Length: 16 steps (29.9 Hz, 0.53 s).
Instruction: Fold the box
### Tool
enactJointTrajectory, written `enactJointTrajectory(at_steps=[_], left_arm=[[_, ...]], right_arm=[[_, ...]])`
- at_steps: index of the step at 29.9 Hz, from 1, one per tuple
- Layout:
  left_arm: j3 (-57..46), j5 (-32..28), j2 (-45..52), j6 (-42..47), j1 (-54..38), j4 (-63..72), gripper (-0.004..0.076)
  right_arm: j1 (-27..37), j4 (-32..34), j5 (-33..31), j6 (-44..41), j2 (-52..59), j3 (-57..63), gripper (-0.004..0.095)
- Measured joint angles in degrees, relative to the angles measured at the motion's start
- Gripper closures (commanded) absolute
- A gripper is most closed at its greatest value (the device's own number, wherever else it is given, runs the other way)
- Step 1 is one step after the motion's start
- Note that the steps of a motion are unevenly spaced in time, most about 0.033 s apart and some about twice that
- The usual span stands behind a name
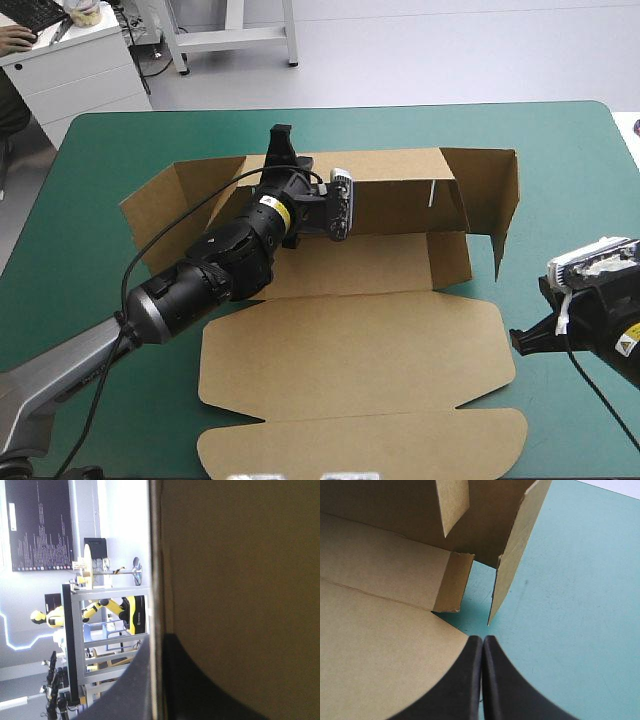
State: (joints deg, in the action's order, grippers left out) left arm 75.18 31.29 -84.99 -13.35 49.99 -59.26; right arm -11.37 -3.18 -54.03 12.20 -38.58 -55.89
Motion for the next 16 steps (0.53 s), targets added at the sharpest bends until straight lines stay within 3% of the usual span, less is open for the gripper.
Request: enactJointTrajectory(at_steps=[7, 16], left_arm=[[-6.6, -3.4, 0.0, 3.8, 0.0, -4.8, 0.0734], [-13.0, -5.6, 0.0, 21.8, 0.0, -20.8, 0.0734]], right_arm=[[0.0, 0.0, -0.2, 0.0, 0.0, 0.0, 0.0928], [0.0, 0.0, -0.3, 0.0, 0.0, 0.0, 0.0928]])
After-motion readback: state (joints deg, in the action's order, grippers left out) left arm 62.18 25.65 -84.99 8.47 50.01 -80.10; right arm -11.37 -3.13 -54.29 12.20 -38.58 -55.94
